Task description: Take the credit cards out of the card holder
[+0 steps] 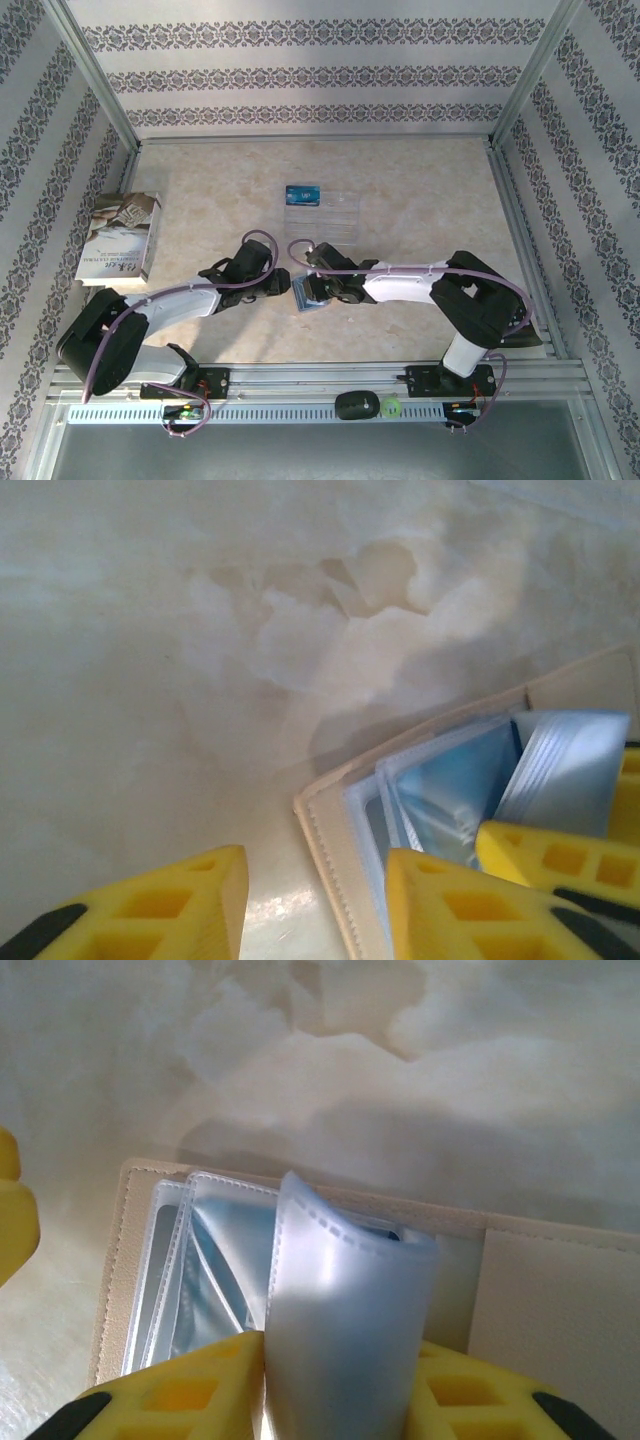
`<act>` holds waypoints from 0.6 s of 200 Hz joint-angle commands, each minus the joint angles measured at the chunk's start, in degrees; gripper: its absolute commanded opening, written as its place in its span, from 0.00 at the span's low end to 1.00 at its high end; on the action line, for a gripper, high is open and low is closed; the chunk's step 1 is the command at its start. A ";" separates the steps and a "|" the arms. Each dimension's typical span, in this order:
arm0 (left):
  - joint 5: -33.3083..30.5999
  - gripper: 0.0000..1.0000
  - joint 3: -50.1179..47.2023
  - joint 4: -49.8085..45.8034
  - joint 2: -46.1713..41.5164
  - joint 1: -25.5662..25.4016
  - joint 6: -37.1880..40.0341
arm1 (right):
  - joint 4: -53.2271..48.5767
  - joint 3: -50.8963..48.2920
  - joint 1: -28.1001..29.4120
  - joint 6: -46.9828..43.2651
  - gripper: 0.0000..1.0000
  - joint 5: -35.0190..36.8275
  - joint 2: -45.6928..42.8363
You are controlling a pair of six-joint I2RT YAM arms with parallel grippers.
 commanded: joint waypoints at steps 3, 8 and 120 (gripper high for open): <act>-0.25 0.51 2.32 2.13 1.80 -1.93 1.17 | -1.07 -2.22 -0.68 1.97 0.35 0.30 -0.70; -0.61 0.52 2.67 1.90 2.12 -2.34 1.26 | -0.90 -2.31 -0.68 2.05 0.35 0.21 -0.71; -3.48 0.58 6.68 -2.07 11.56 -5.16 2.86 | 0.46 -4.11 -0.75 3.47 0.49 1.12 -2.43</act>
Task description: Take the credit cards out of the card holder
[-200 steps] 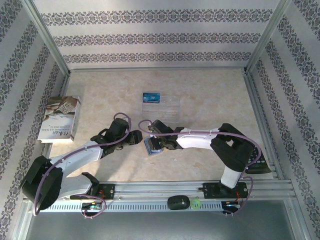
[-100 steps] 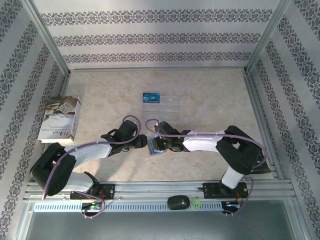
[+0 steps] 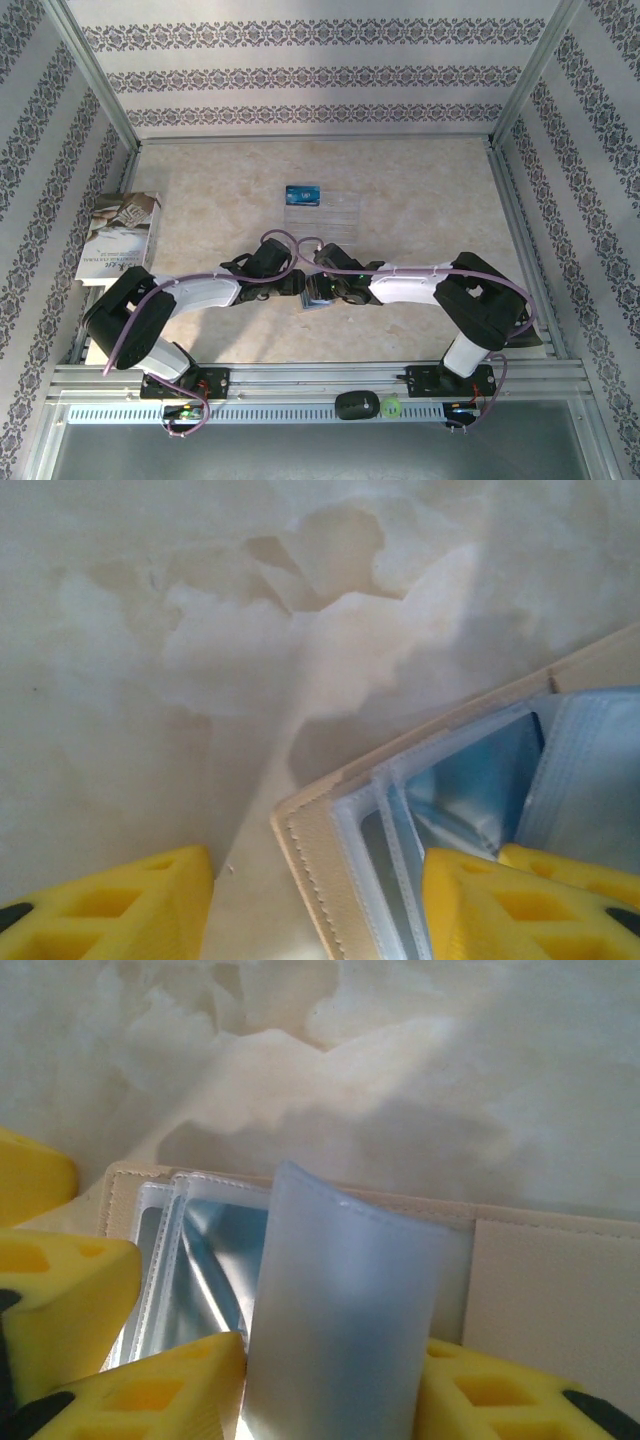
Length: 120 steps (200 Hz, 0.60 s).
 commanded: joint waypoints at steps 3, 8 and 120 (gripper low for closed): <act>-0.78 0.57 0.63 -2.00 1.63 -1.16 1.12 | -1.31 -1.44 -0.01 0.67 0.50 0.39 -1.17; -0.62 0.58 0.56 -2.01 1.72 -1.16 1.16 | -1.31 -1.53 0.01 0.67 0.52 0.41 -1.21; -0.43 0.55 -0.55 -0.76 2.77 -1.26 0.71 | -7.29 -3.43 -0.20 3.37 0.59 8.93 -5.70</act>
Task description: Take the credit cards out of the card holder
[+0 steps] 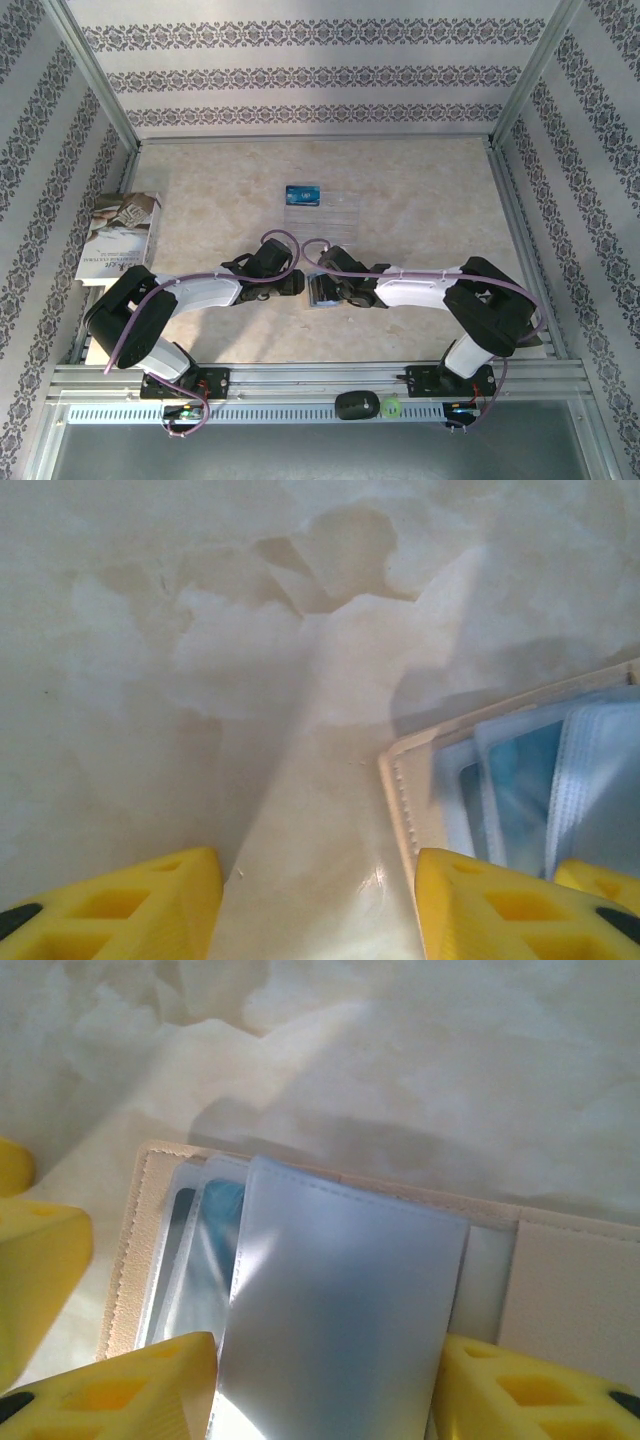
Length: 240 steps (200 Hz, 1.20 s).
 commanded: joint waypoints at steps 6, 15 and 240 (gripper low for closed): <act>0.39 0.55 -0.75 -0.31 2.43 -1.19 0.62 | -4.80 -1.67 -0.23 1.93 0.59 5.49 -3.02; 0.45 0.55 -0.77 -0.09 2.51 -1.19 0.65 | -5.27 -2.07 -0.26 2.11 0.61 6.52 -3.94; -11.52 0.88 -1.40 -8.89 -15.35 -1.00 1.02 | -12.54 1.55 -2.59 -5.65 0.55 -1.00 -16.50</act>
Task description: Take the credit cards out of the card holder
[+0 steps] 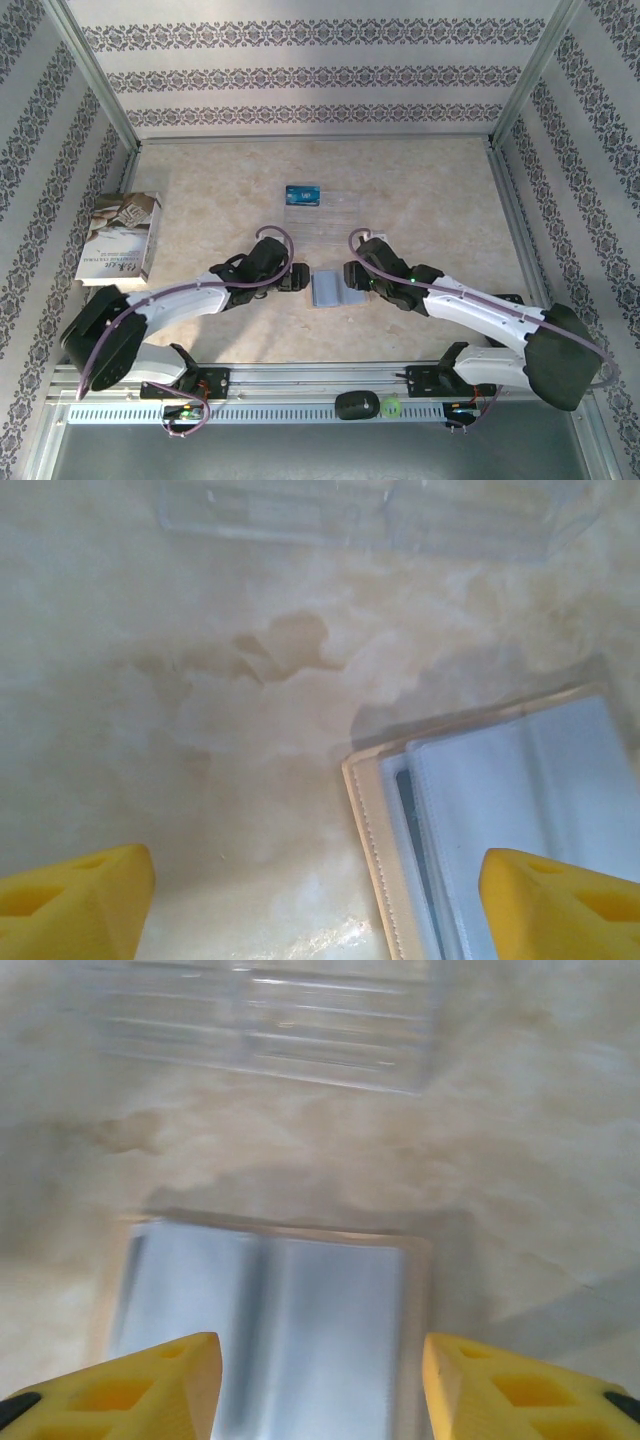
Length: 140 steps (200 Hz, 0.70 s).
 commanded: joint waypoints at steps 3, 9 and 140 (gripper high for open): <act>-5.32 0.88 -1.67 -5.43 -4.53 1.25 0.71 | -0.49 5.47 2.56 -3.39 0.55 -6.44 7.02; -6.01 0.89 -1.90 -6.16 -5.51 1.63 0.67 | -1.40 6.94 3.42 -3.74 0.55 -6.42 9.50; -5.35 0.94 -4.30 -7.01 -9.24 3.41 0.93 | -6.24 15.22 7.56 -6.08 0.59 -4.20 28.90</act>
